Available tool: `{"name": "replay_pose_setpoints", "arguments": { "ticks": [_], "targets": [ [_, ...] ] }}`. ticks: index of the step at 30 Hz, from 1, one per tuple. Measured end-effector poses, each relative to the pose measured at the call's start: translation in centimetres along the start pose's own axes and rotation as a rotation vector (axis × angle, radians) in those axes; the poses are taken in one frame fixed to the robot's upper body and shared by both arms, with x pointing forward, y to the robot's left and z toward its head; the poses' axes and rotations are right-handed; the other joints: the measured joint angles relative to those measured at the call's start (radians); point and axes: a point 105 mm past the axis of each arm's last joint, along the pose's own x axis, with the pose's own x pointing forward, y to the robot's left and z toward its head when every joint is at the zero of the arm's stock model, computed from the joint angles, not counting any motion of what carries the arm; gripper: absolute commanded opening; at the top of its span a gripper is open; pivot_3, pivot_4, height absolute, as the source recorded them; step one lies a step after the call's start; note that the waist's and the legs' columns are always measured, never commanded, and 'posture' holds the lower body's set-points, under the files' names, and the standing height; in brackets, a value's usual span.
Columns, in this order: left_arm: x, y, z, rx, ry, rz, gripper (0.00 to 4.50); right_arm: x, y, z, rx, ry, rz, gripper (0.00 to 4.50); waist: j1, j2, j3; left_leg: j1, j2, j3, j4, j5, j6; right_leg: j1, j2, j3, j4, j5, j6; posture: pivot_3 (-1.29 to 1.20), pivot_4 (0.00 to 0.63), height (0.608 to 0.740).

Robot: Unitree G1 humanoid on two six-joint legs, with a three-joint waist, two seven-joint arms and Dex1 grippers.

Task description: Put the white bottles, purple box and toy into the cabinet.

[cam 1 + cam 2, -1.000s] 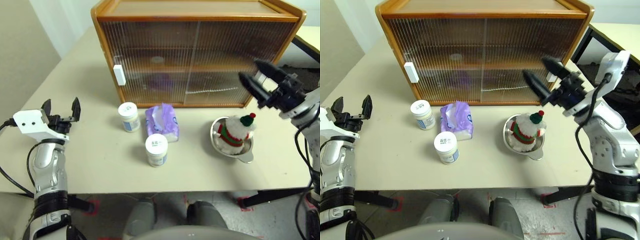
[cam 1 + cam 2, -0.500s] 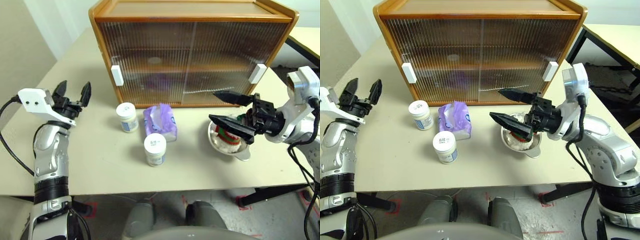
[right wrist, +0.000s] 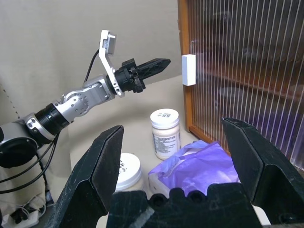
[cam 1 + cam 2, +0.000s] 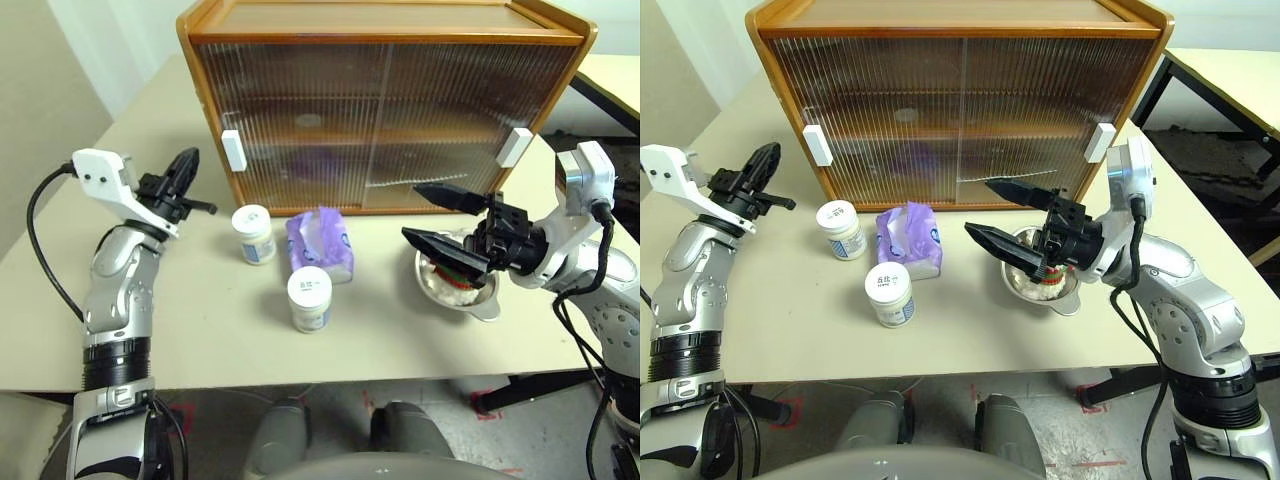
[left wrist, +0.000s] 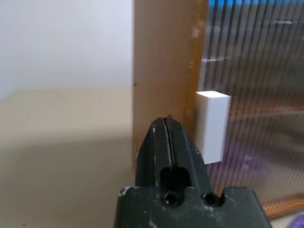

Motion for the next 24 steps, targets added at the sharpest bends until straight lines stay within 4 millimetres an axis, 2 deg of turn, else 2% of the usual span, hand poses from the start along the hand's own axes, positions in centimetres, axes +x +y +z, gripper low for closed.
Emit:
{"name": "replay_pose_setpoints", "arguments": {
  "ticks": [11,15,24],
  "targets": [
    [1.0,-0.8,0.7,-0.014,-0.022,-0.027,0.05,0.0,0.1,-0.1,0.000,-0.009,-0.021,4.50,-0.004,0.000,0.000,0.000,0.000,0.001,0.001,0.000,0.000,0.000,0.001,0.001,0.000,0.000,0.000,0.00,0.000,0.740],
    [1.5,-1.0,0.1,-0.037,-0.010,-0.032,0.05,0.0,0.0,0.1,-0.010,-0.015,-0.030,4.50,-0.007,0.000,0.000,0.000,0.000,0.001,0.001,0.001,0.001,0.000,0.002,0.001,0.000,0.000,0.000,-0.01,0.000,0.740],
    [1.9,-1.7,0.2,-0.047,-0.016,-0.061,0.05,-0.4,-0.4,0.6,-0.026,-0.028,-0.067,4.50,-0.026,0.000,0.000,0.000,0.000,0.001,0.002,0.001,0.001,0.000,0.002,0.002,0.001,0.001,0.000,-0.02,0.000,0.740]
  ]
}}
